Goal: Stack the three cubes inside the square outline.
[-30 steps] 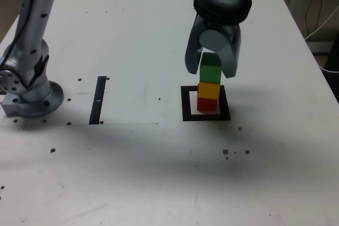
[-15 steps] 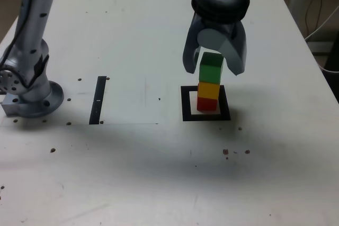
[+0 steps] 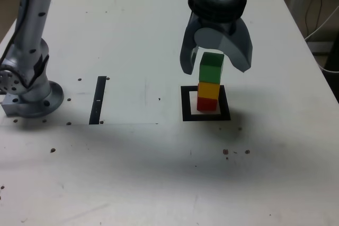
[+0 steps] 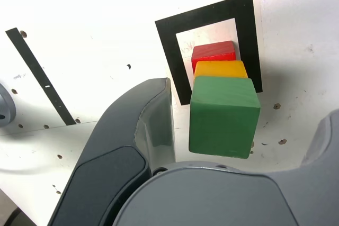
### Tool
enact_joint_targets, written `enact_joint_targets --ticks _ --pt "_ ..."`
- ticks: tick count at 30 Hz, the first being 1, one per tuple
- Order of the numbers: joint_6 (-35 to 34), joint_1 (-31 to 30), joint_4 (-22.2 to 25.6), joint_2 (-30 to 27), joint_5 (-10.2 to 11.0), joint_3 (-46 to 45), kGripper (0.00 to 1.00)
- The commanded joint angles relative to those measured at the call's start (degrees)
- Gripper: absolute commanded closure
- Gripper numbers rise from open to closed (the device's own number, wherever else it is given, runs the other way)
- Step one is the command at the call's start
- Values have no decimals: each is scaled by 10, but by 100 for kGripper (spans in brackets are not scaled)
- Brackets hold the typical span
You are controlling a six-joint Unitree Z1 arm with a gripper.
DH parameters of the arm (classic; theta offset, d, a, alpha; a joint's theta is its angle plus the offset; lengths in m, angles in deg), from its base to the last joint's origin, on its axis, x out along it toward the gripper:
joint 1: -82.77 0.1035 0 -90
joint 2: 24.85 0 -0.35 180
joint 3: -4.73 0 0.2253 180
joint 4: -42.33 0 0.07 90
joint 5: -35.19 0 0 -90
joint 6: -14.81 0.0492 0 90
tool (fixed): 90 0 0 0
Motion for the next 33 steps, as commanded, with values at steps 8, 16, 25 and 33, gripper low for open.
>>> enact_joint_targets --ticks 8,16,25,33 --pt "-3 19 6 -87 3 -53 0" --pt "14 67 26 -194 -5 -171 0" --pt "36 77 24 -240 -53 -361 0" --pt "32 77 -10 -243 -75 -419 0"
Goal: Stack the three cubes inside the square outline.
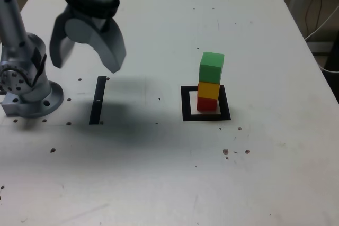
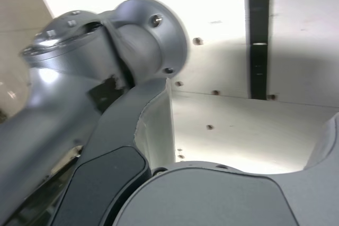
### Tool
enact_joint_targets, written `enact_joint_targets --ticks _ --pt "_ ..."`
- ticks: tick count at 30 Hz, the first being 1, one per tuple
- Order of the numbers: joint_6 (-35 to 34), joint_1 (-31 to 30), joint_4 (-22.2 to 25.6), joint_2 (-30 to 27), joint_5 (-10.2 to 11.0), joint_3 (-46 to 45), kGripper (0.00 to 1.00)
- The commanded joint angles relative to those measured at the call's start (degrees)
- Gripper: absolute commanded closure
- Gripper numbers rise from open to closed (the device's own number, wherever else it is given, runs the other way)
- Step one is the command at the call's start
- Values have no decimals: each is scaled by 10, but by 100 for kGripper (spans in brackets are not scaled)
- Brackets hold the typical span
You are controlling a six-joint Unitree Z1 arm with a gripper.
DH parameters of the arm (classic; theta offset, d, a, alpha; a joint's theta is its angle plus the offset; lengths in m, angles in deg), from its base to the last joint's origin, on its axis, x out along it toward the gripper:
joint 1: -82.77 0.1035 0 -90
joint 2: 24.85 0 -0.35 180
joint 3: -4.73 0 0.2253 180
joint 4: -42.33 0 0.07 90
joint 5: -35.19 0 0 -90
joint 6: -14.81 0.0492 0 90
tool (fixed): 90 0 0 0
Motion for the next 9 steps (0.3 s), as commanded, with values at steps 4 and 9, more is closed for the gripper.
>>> enact_joint_targets --ticks 4,9 --pt "-25 -5 -66 -16 -4 -36 0" --pt "-78 -19 -150 -56 -21 -87 0"
